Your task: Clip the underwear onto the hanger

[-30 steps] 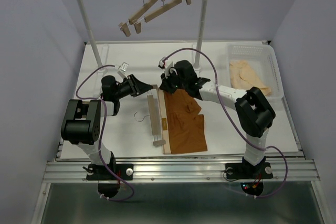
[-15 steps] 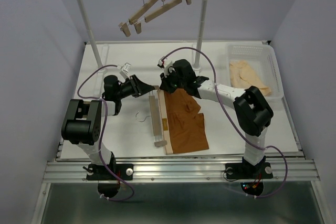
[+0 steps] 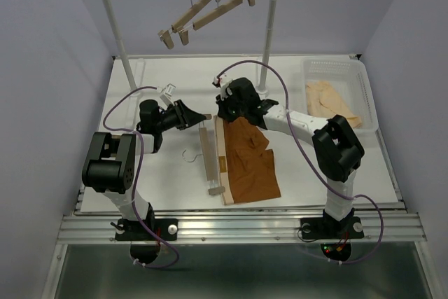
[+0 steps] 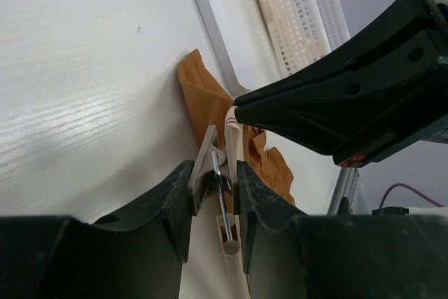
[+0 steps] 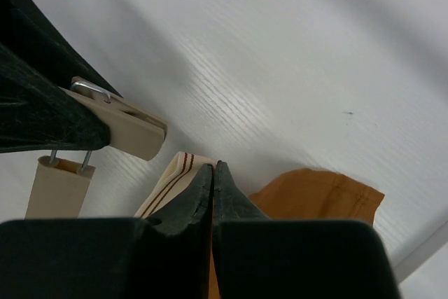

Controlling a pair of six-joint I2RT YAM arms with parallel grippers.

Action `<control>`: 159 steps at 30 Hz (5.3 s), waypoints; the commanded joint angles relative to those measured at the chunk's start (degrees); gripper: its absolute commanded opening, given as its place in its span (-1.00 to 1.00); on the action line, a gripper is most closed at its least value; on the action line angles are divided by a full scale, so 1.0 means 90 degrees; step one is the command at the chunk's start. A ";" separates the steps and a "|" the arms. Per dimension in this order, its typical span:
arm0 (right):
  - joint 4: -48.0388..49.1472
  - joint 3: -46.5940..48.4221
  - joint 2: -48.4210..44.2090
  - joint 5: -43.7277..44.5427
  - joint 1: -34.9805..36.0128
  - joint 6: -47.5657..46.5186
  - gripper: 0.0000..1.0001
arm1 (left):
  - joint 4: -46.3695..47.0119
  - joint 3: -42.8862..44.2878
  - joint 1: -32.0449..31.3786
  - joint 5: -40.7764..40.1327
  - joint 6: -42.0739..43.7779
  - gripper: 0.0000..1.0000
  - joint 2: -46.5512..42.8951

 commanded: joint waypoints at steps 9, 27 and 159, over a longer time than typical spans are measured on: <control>0.0485 0.0820 -0.0010 0.1119 -0.0063 0.0807 -0.99 | -0.0279 0.0127 -0.0239 0.0685 0.0453 -1.00 0.0004; 0.0573 0.0938 0.0000 0.1118 -0.0063 0.1139 -0.99 | -0.0484 0.0293 -0.0552 0.0509 0.0550 -1.00 0.0238; 0.1090 -0.0263 -0.1103 0.0210 -0.0063 0.1217 -0.99 | 0.0912 -0.2783 -0.1470 -0.0653 0.0228 -0.43 -0.2574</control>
